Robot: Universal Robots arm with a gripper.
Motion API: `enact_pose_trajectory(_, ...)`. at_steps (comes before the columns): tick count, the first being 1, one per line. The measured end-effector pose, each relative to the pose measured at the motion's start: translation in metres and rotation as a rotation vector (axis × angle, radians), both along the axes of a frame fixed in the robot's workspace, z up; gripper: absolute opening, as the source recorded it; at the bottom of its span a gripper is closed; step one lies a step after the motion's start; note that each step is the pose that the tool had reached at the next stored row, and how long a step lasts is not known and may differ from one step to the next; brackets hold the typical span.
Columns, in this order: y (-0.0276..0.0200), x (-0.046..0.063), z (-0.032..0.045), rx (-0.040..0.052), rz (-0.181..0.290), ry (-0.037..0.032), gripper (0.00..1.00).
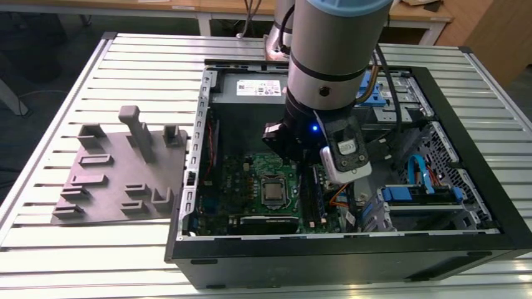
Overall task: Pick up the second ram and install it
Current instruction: 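Insert the second ram into the second slot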
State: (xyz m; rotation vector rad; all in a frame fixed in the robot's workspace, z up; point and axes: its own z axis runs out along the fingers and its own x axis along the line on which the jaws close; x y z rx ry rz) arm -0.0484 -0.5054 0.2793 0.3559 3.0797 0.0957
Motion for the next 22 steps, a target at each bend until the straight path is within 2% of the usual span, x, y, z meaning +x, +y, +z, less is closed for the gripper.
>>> enact_pose_trajectory(10,0.0,0.0,-0.0002,0.0,-0.075,0.0,0.14)
enact_pose_trajectory(12,0.0,0.0,-0.0002,-0.0001,-0.078,0.0001,0.14)
enact_pose_trajectory(14,0.0001,-0.0001,-0.0004,0.0001,-0.054,0.0,0.14)
enact_pose_trajectory(22,0.0,0.0,-0.0018,0.0002,0.092,0.0001,0.14)
